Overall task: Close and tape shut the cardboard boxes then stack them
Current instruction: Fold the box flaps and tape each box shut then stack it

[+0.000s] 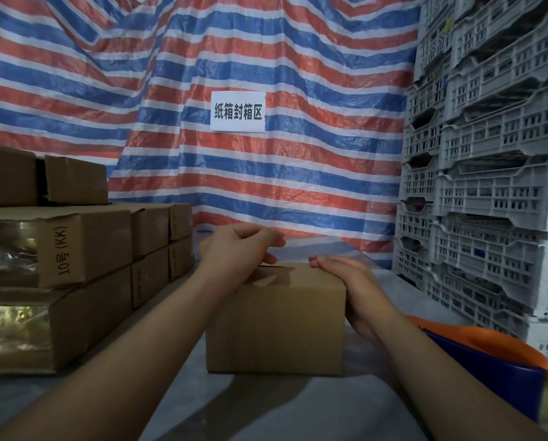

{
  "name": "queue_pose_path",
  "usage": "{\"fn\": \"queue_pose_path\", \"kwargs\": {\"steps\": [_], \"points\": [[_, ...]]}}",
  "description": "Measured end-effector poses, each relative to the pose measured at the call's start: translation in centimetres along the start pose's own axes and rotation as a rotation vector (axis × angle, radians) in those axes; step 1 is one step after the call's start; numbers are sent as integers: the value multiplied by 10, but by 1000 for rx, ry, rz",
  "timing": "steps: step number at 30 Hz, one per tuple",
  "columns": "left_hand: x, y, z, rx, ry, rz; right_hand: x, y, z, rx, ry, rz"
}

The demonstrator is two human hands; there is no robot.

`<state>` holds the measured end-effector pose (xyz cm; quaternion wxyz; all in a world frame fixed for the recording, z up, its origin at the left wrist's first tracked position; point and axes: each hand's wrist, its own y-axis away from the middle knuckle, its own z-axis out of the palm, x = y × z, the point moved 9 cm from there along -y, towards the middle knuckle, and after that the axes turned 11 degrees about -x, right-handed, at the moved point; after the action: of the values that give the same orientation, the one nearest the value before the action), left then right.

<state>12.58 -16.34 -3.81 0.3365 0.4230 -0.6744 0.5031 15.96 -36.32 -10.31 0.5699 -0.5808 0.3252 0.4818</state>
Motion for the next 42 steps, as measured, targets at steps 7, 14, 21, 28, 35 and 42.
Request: {"fn": "queue_pose_path", "kwargs": {"steps": [7,14,21,28,35,42], "points": [[0,0,1,-10,31,3,0,-1,-1,4,-2,-5],[0,1,2,-18,47,-19,0,0,0,1,14,5],[1,3,1,-17,37,-33,-1,0,1,-17,26,-6],[2,3,2,-16,38,-2,-1,0,1,-9,23,0],[3,4,3,-15,30,-14,-1,1,2,-15,24,6],[2,2,4,-14,-2,-23,-2,3,1,8,33,13]]}}
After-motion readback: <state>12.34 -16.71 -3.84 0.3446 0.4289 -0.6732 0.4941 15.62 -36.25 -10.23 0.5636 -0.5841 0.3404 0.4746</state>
